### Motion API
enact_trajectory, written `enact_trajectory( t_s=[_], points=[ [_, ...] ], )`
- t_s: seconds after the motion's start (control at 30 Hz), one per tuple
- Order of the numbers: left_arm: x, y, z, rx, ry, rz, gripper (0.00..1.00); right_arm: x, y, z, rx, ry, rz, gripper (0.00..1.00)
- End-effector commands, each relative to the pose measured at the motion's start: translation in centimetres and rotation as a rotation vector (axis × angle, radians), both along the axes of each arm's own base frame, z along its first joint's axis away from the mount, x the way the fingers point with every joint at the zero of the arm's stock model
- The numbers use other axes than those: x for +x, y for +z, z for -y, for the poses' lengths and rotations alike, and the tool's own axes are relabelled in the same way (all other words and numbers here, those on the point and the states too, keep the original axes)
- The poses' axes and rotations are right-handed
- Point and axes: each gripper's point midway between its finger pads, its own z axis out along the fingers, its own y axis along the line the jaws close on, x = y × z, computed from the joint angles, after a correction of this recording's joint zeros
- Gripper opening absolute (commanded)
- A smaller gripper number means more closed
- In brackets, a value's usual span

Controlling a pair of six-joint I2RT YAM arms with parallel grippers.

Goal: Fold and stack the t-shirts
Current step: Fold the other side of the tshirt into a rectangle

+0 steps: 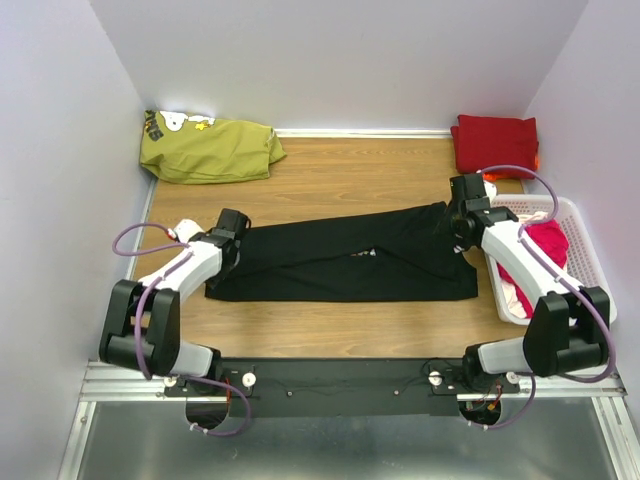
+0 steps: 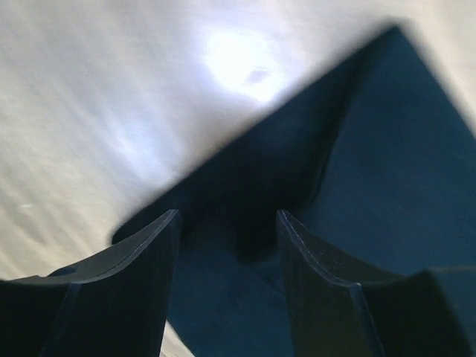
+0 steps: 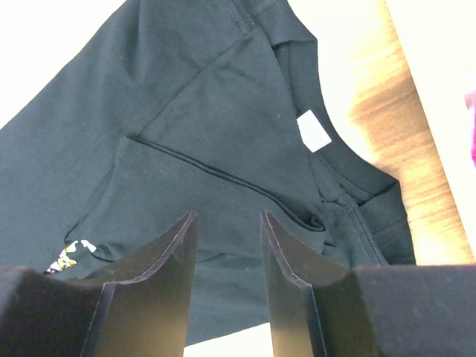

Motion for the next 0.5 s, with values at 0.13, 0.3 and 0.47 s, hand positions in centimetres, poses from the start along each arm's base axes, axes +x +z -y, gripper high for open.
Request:
enact_trajectory(
  t_s=[0.13, 0.3, 0.47],
  points=[
    [5.9, 5.9, 3.2, -0.003, -0.217, 0.258, 0.62, 3.1, 0.4, -1.6, 0.019, 0.055, 0.043, 0.48],
    [7.5, 3.5, 4.3, -0.011, -0.287, 0.176, 0.62, 4.9, -1.3, -2.9, 0.02, 0.095, 0.02, 0.48],
    [8.6, -1.0, 5.3, -0.03, -0.297, 0.026, 0.62, 6.3, -3.2, -4.4, 0.021, 0.131, -0.013, 0.48]
  ],
)
